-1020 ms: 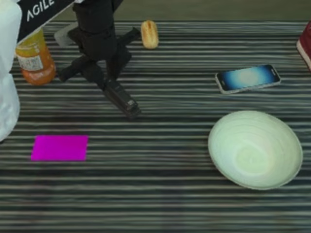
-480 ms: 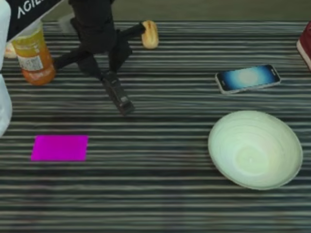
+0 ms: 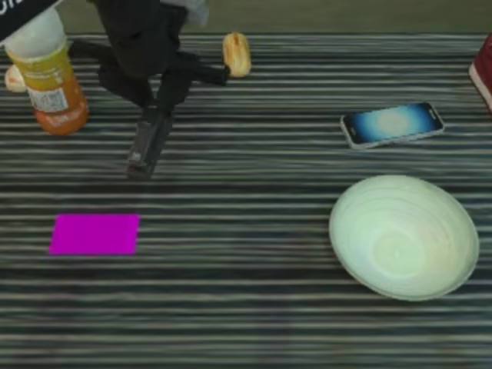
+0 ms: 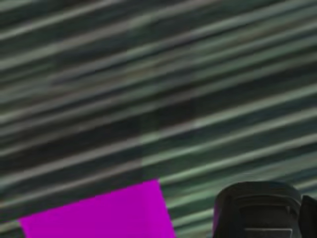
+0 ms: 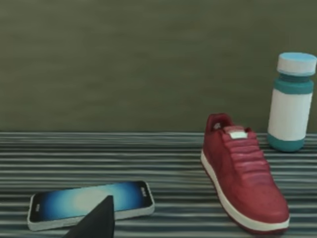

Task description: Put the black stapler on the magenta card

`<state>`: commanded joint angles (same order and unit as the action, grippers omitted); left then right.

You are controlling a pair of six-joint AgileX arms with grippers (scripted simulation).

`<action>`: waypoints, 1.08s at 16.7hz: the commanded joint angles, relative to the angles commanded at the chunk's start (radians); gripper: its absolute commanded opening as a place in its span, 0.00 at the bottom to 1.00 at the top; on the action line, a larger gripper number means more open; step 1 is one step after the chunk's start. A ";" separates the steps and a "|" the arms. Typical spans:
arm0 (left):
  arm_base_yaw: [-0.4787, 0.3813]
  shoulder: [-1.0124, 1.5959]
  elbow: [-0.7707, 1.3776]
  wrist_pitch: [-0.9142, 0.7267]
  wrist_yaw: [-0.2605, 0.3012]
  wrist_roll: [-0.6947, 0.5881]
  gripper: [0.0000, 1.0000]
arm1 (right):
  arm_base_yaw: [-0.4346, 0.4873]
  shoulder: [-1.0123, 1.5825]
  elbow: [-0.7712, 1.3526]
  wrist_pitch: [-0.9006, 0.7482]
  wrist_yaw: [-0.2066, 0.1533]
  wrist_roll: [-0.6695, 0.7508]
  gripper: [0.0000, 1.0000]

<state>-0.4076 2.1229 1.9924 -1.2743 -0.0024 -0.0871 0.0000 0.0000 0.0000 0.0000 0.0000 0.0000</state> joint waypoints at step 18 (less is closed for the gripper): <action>0.046 -0.184 -0.402 0.066 0.023 1.313 0.00 | 0.000 0.000 0.000 0.000 0.000 0.000 1.00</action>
<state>-0.3618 1.9387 1.5909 -1.2088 0.0207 1.2259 0.0000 0.0000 0.0000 0.0000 0.0000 0.0000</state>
